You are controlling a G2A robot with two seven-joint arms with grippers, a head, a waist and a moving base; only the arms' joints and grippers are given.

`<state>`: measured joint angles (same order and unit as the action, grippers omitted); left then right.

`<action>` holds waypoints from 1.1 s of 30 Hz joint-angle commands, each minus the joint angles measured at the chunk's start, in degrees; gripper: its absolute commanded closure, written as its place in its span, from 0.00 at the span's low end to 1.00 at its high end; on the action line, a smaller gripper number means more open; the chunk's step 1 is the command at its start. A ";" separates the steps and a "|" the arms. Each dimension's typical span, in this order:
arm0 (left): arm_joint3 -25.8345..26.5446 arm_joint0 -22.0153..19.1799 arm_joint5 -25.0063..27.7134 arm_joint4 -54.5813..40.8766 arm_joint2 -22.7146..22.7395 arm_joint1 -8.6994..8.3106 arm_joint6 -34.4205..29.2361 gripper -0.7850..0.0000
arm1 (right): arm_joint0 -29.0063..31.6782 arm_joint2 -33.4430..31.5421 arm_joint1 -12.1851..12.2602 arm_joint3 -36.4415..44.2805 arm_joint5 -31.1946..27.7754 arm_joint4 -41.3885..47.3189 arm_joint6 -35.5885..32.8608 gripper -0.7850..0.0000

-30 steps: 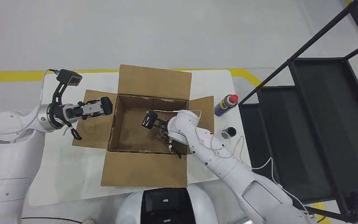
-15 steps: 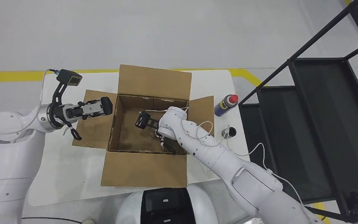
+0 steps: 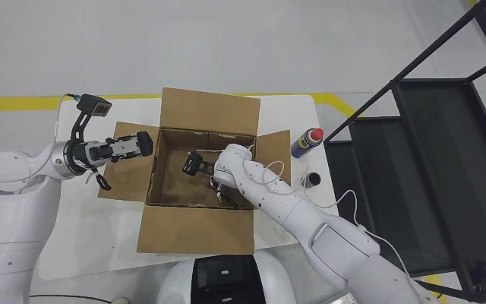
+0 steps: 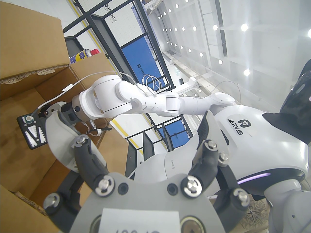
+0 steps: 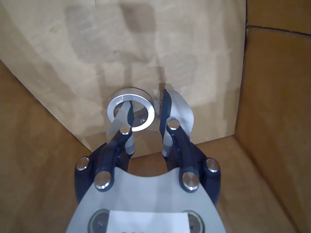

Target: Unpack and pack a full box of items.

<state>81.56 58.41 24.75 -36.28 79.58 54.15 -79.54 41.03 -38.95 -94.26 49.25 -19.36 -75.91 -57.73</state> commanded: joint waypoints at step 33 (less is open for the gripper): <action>0.00 0.00 0.00 0.00 0.00 0.00 0.00 0.00 | 17.62 -12.78 7.27 30.56 -4.84 -7.53 5.02 1.00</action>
<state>81.56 58.41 24.75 -36.28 79.58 54.15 -79.54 57.21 -50.63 -87.46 77.64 -23.66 -83.15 -54.13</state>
